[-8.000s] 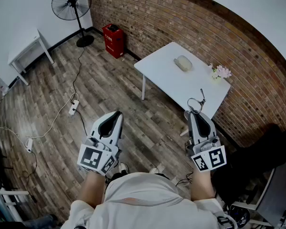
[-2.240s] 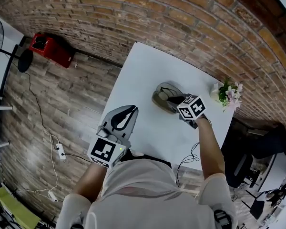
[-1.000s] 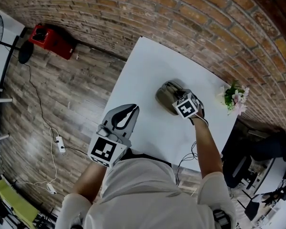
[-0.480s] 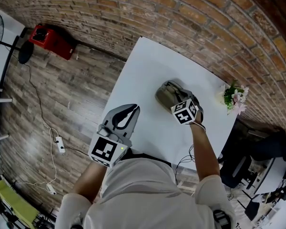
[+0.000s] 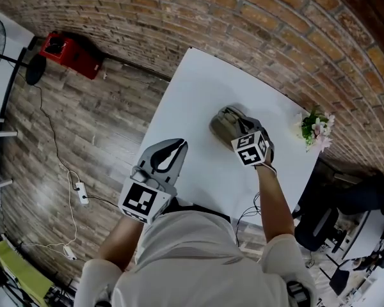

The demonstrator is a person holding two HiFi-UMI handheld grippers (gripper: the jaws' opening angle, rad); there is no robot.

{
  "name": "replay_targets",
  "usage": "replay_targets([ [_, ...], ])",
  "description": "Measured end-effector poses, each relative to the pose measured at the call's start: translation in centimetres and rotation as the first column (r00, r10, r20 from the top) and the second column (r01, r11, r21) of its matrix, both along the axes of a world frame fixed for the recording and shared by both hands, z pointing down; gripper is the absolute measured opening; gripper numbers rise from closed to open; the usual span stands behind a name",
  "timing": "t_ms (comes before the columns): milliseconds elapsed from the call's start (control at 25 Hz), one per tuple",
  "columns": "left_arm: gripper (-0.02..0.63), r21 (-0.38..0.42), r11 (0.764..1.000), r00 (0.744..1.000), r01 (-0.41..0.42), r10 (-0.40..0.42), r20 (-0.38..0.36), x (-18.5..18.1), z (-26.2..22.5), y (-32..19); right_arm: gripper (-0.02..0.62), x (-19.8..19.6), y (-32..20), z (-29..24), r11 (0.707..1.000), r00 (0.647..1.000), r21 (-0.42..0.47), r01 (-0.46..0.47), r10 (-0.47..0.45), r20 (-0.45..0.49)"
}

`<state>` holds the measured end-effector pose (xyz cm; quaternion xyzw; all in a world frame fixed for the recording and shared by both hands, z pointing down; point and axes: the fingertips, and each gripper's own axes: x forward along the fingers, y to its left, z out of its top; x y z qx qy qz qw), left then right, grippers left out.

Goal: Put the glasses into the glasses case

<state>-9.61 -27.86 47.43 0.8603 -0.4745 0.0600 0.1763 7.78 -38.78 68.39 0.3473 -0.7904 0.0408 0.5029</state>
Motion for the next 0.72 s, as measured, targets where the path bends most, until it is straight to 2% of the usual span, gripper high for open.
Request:
replay_targets([
  [120, 0.028, 0.002, 1.0, 1.0, -0.013, 0.013, 0.018, -0.2, -0.1, 0.2, 0.061, -0.4, 0.2, -3.5, 0.997, 0.991, 0.045, -0.061, 0.055, 0.122],
  [240, 0.028, 0.0, 0.999, 0.999, -0.036, 0.036, 0.037, 0.0, -0.8, 0.4, 0.052, 0.0, 0.8, -8.1, 0.985, 0.958, 0.086, -0.149, 0.123, 0.258],
  [400, 0.028, 0.1, 0.994, 0.999, -0.048, 0.048, 0.0, 0.4, -3.2, 0.0, 0.051, 1.5, 2.3, -14.3, 0.956, 0.896, 0.138, -0.26, 0.186, 0.403],
  [520, 0.028, 0.145, 0.987, 0.998, -0.069, 0.07, 0.0, 0.7, -4.8, 0.1, 0.051, 2.8, 4.1, -18.4, 0.928, 0.831, 0.16, -0.336, 0.212, 0.514],
  [600, 0.028, 0.177, 0.98, 0.996, -0.087, 0.087, 0.004, 1.1, -6.1, 0.1, 0.051, 3.3, 5.6, -20.9, 0.911, 0.787, 0.174, -0.374, 0.212, 0.579],
  [720, 0.028, 0.23, 0.966, 0.993, -0.117, 0.117, 0.013, 1.8, -8.3, 0.1, 0.051, 4.2, 8.1, -24.5, 0.875, 0.75, 0.238, -0.421, 0.189, 0.634],
])
